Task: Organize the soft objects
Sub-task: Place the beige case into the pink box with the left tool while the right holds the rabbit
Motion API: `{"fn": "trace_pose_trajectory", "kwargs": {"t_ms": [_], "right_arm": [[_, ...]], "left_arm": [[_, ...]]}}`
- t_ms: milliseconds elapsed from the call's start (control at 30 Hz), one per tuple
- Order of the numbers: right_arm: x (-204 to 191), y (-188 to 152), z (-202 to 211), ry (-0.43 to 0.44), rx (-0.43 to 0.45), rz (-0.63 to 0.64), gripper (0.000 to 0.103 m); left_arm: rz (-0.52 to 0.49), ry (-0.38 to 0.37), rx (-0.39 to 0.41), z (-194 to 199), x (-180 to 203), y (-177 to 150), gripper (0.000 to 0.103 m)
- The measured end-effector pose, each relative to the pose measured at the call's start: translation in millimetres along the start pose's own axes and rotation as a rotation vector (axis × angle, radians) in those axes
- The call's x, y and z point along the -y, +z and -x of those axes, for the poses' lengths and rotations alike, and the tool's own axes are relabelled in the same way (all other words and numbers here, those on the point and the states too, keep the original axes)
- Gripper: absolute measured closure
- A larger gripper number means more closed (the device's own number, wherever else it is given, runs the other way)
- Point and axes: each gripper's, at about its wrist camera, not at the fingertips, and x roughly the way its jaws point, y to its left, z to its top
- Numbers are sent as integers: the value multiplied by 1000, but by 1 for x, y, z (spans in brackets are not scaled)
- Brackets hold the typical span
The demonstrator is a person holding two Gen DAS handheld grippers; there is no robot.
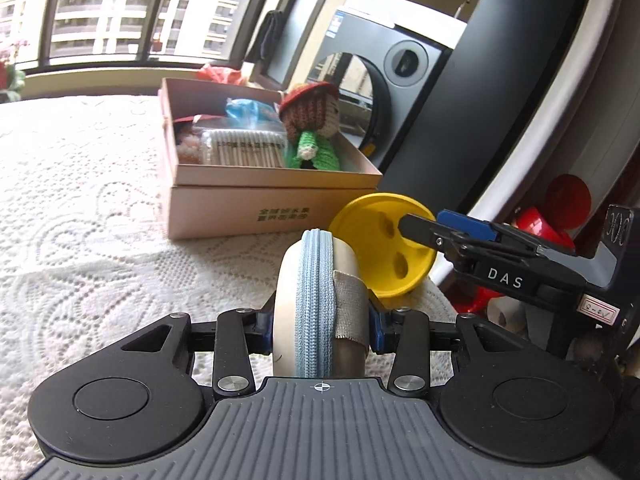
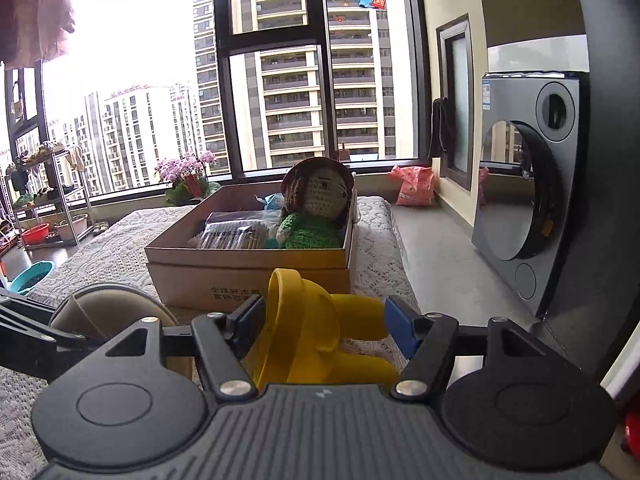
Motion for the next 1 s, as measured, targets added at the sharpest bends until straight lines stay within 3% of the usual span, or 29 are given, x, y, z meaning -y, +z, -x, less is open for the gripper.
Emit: {"fn": "trace_pose_trajectory", "kwargs": {"t_ms": [233, 367, 433, 633, 733, 867, 933, 1000], "right_arm": [[-45, 8, -15, 204, -78, 38, 43], [-90, -2, -16, 385, -167, 109, 45], [-105, -9, -18, 405, -192, 141, 45], [-108, -16, -8, 387, -218, 179, 43], [-98, -15, 20, 358, -169, 215, 22], [-86, -18, 44, 164, -71, 258, 9], [-85, -18, 40, 72, -58, 226, 5], [-86, -19, 29, 40, -72, 183, 5]], "left_arm": [[175, 116, 109, 52, -54, -5, 58], [240, 148, 150, 69, -76, -7, 58], [260, 152, 158, 74, -82, -10, 58], [279, 143, 146, 74, -89, -18, 58], [276, 165, 131, 71, -89, -23, 58], [267, 207, 132, 68, -83, -24, 58], [255, 227, 133, 67, -79, -23, 58], [242, 241, 130, 67, -76, -22, 58]]}}
